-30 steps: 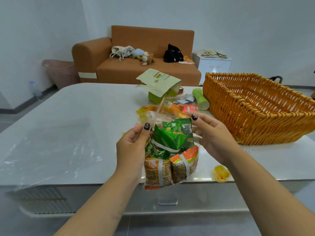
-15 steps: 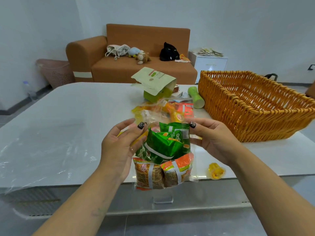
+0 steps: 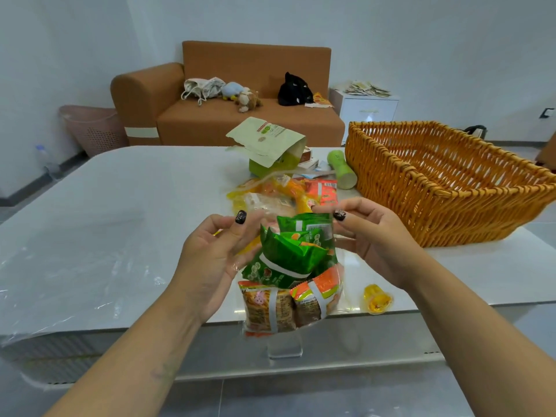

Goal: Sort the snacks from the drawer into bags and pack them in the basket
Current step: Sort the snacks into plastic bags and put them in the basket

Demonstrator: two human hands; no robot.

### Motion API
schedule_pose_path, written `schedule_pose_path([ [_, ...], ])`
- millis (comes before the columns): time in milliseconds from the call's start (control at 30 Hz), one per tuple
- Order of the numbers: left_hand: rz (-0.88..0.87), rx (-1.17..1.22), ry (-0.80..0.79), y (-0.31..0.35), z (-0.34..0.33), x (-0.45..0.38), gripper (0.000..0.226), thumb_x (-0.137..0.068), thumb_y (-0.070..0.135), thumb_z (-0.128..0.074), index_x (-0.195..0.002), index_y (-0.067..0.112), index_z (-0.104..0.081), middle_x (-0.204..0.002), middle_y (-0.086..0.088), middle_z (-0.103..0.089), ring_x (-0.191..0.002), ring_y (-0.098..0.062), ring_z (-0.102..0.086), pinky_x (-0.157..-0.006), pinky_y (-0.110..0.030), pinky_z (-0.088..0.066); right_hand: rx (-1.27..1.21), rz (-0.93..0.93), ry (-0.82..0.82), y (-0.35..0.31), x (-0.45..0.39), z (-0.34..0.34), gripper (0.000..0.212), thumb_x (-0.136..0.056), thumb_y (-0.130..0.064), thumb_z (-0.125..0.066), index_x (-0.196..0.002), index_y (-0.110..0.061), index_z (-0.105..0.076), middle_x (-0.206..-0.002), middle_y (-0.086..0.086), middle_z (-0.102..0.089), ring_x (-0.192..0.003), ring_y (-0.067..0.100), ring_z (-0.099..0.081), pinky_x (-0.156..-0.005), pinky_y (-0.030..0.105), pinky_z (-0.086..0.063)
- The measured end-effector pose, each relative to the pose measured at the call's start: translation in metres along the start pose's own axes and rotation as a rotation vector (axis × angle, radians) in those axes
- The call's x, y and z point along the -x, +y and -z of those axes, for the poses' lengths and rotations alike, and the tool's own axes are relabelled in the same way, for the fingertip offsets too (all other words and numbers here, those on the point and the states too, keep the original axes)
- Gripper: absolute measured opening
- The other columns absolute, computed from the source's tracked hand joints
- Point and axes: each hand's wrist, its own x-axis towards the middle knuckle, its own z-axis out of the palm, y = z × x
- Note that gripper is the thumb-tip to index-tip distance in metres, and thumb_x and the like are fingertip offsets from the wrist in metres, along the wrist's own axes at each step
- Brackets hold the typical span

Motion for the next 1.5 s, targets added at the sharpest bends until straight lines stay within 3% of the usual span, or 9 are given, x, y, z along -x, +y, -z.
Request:
schedule_pose_path([
  [233,-0.019,-0.100,0.023,0.002,0.001,0.002,0.004,-0.095,0.012,-0.052,-0.096,0.014,-0.055,-0.102,-0.010,-0.075,-0.100,-0.021,-0.072,-0.069,-0.025,-0.059,0.104,0.085,0.066,-0.004,0.000,0.004,0.052,-0.058,-0.029,-0.085,-0.107,-0.014,-0.073,-0.098,0.028,-0.065,-0.089,0.034,-0.067,-0.073,0.032,-0.057],
  [367,-0.015,-0.122,-0.014,0.005,0.002,0.004,0.027,-0.097,0.010,-0.048,-0.119,0.017,-0.062,-0.106,-0.008,-0.075,-0.102,-0.019,-0.071,-0.081,-0.031,-0.059,0.121,0.053,0.059,-0.010,0.000,0.009,0.023,-0.071,-0.002,-0.070,-0.091,-0.011,-0.076,-0.085,0.010,-0.073,-0.080,0.021,-0.066,-0.067,0.025,-0.056],
  [433,-0.022,-0.142,-0.024,0.006,0.002,0.004,0.028,-0.098,0.008,-0.046,-0.115,0.016,-0.066,-0.107,-0.008,-0.075,-0.104,-0.019,-0.070,-0.084,-0.032,-0.059,0.114,0.047,0.028,-0.011,0.000,0.010,0.017,-0.059,-0.016,-0.080,-0.076,-0.013,-0.079,-0.086,0.009,-0.074,-0.081,0.022,-0.069,-0.067,0.026,-0.057],
  [567,-0.048,-0.224,-0.045,0.012,0.007,0.003,0.027,-0.097,0.006,-0.044,-0.110,0.013,-0.067,-0.109,-0.008,-0.074,-0.105,-0.022,-0.070,-0.088,-0.035,-0.057,0.111,0.056,-0.001,-0.013,0.002,0.015,0.050,-0.035,-0.044,-0.095,-0.071,-0.014,-0.078,-0.088,0.009,-0.075,-0.085,0.021,-0.072,-0.067,0.026,-0.057],
  [733,-0.111,-0.436,-0.128,0.020,0.014,0.003,0.030,-0.082,0.016,-0.057,-0.109,0.017,-0.071,-0.107,-0.005,-0.075,-0.103,-0.021,-0.071,-0.087,-0.031,-0.057,0.164,0.078,-0.035,-0.018,0.003,0.024,0.056,-0.035,-0.049,-0.094,-0.078,-0.016,-0.079,-0.090,0.010,-0.073,-0.084,0.020,-0.071,-0.064,0.022,-0.056],
  [867,-0.072,-0.414,-0.190,0.023,0.018,0.004,0.031,-0.079,0.016,-0.059,-0.104,0.024,-0.076,-0.109,-0.007,-0.074,-0.106,-0.022,-0.070,-0.088,-0.032,-0.057,0.139,0.062,-0.063,-0.018,0.004,0.028,0.053,-0.041,-0.039,-0.094,-0.087,-0.017,-0.080,-0.097,0.020,-0.063,-0.084,0.017,-0.070,-0.062,0.023,-0.056],
  [1233,-0.011,-0.265,-0.244,0.025,0.018,0.003,0.032,-0.063,0.023,-0.068,-0.092,0.021,-0.081,-0.112,-0.011,-0.073,-0.105,-0.028,-0.069,-0.087,-0.038,-0.058,0.036,0.148,-0.066,-0.026,0.010,0.017,0.009,-0.059,-0.010,-0.070,-0.062,-0.015,-0.077,-0.063,-0.004,-0.062,-0.063,0.006,-0.064,-0.054,0.017,-0.051],
  [1400,-0.026,-0.295,-0.283,0.026,0.020,0.003,0.032,-0.064,0.020,-0.070,-0.094,0.023,-0.080,-0.111,-0.012,-0.073,-0.105,-0.029,-0.069,-0.084,-0.037,-0.059,0.069,0.107,-0.032,-0.020,0.010,0.022,0.058,-0.081,0.027,-0.039,-0.051,-0.011,-0.070,-0.063,0.001,-0.058,-0.063,0.010,-0.062,-0.055,0.020,-0.051],
  [1500,-0.021,-0.326,-0.282,0.028,0.021,0.003,0.015,-0.069,0.010,-0.071,-0.081,0.015,-0.080,-0.108,-0.018,-0.072,-0.105,-0.034,-0.069,-0.085,-0.040,-0.059,0.083,0.109,-0.031,-0.019,0.010,0.023,0.052,-0.080,0.026,-0.043,-0.052,-0.010,-0.069,-0.067,0.005,-0.058,-0.068,0.016,-0.060,-0.058,0.022,-0.052],
])
